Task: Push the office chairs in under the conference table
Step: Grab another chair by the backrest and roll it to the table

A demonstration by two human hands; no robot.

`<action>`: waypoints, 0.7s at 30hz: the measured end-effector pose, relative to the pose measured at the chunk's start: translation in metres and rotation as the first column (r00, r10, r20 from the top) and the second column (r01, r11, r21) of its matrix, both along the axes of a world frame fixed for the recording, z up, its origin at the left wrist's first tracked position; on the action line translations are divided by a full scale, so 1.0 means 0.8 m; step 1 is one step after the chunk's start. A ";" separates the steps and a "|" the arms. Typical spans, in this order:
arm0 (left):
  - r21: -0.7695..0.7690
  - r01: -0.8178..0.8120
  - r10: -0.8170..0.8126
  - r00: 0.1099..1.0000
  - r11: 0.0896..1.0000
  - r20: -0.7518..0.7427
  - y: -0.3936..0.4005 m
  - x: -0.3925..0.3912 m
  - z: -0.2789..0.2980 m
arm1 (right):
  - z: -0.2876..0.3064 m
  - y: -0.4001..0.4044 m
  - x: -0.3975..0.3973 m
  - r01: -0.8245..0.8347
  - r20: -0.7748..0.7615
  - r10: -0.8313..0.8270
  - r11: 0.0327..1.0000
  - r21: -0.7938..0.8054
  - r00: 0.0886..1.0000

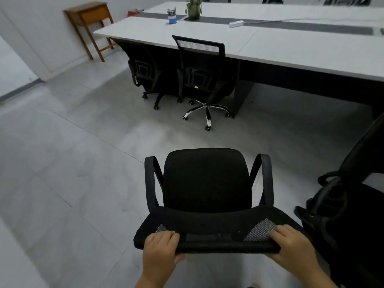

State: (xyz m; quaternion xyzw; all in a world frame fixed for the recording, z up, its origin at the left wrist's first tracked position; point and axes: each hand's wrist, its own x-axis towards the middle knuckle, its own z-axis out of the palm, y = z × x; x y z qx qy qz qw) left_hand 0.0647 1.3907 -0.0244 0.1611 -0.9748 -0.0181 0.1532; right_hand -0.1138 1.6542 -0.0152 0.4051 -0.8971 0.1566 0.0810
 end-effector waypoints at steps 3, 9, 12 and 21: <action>-0.004 -0.010 0.010 1.000 1.000 0.000 0.007 -0.005 -0.001 | -0.003 0.004 -0.001 0.023 0.020 -0.022 0.999 -0.044 1.000; -0.042 0.047 -0.045 0.998 0.998 0.031 0.008 -0.022 0.005 | -0.018 0.015 -0.011 0.041 -0.037 -0.047 0.988 -0.149 0.998; -0.103 0.101 -0.103 0.994 0.990 -0.021 0.008 -0.040 0.007 | -0.017 0.018 -0.020 0.088 -0.009 -0.090 0.986 -0.144 0.996; -0.118 0.219 -0.239 0.952 0.969 -0.192 -0.010 -0.112 0.007 | -0.005 0.010 -0.062 0.165 -0.059 -0.166 0.986 -0.018 0.984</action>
